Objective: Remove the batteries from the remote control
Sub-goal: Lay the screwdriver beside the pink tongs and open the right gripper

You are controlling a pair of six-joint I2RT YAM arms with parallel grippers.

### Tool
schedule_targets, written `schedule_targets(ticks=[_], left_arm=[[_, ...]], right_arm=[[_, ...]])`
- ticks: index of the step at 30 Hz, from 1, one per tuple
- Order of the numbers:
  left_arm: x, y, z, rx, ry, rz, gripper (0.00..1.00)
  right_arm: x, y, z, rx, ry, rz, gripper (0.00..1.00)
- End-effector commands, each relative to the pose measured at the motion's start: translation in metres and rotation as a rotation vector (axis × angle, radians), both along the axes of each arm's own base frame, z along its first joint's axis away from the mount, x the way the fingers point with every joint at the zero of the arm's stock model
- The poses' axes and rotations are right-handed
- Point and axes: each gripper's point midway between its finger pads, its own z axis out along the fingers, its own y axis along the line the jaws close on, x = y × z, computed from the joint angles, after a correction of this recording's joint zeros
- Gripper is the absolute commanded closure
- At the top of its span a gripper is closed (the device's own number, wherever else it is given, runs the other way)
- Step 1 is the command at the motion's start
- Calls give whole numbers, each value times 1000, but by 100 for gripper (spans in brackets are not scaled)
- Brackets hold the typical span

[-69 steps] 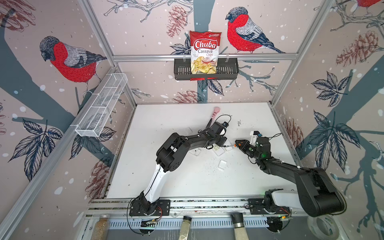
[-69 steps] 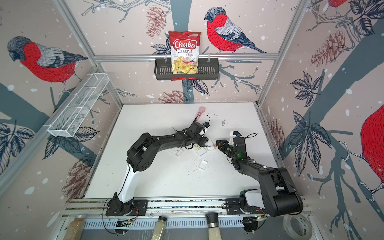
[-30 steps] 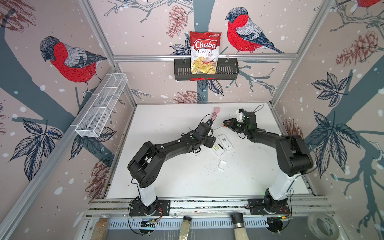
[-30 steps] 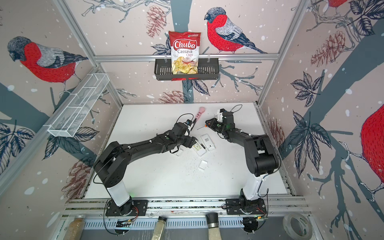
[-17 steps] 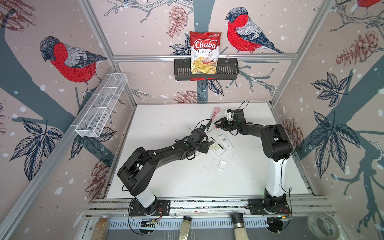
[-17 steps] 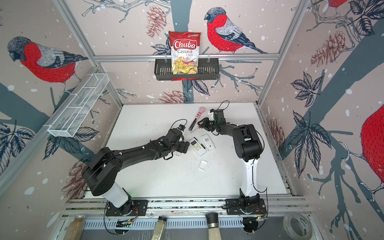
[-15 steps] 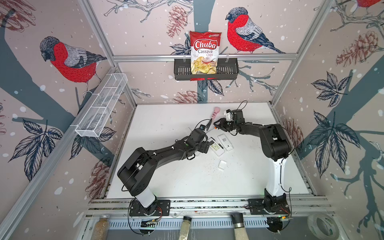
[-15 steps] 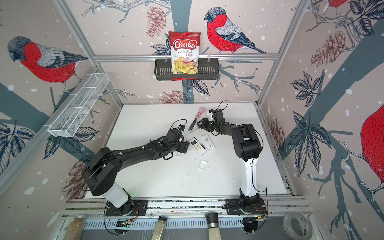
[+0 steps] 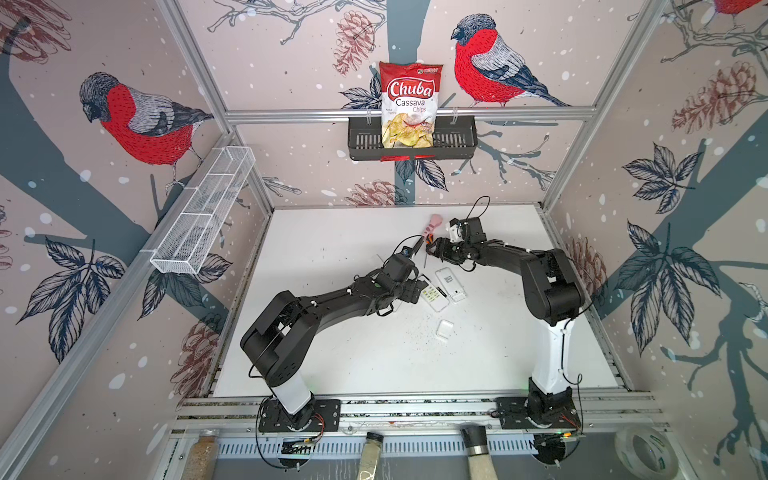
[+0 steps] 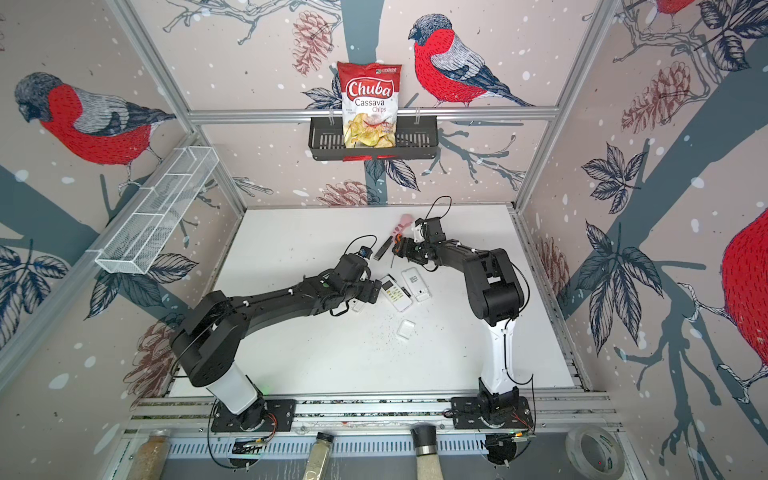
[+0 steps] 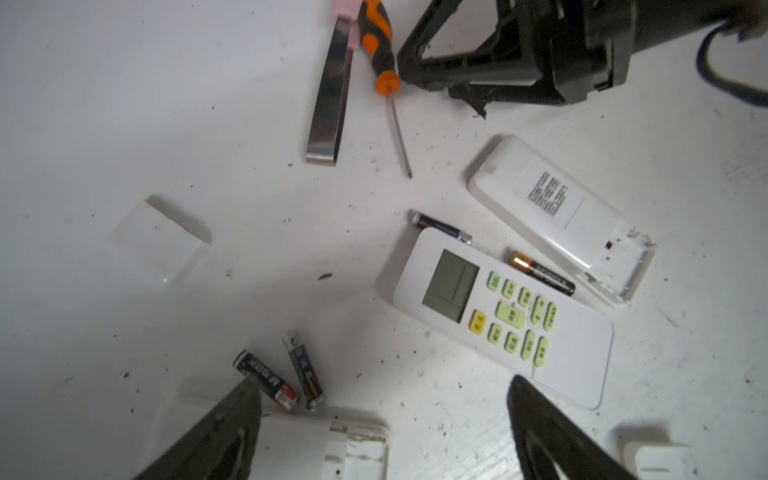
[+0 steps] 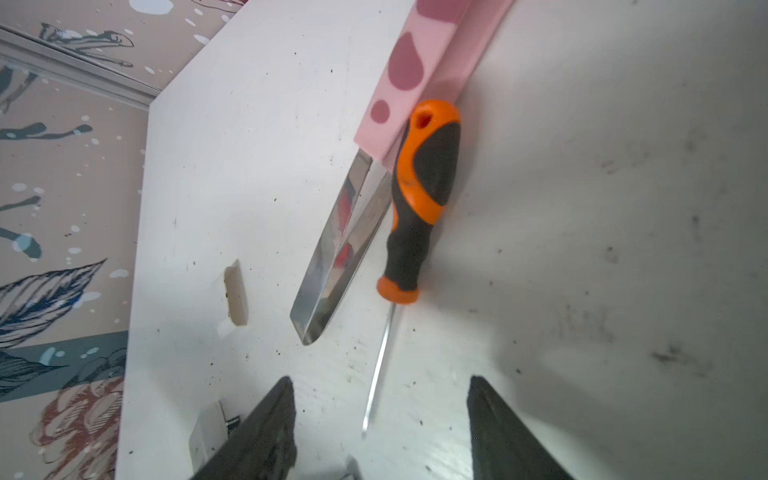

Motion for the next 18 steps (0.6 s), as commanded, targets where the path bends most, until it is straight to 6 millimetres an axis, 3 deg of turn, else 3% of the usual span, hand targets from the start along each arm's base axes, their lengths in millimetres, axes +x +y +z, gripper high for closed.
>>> schedule_targets(ticks=[1,6,12,15,18], left_arm=[[1,-7,3,-10,1,-27,8],[10,-2,1,13,2,5,8],[21,-12,-12,20,102,20,14],[29,-11,-26,74,184,101,19],[31,-15,-25,51,230,153,18]], right_arm=[[-1,-11,10,-74,-47,-17,33],[-17,-19,32,-132,-92,-7,33],[-43,-53,41,-187,-95,-106,32],[-52,-70,52,-199,-110,-167,31],[-61,-84,68,-200,-139,-224,29]])
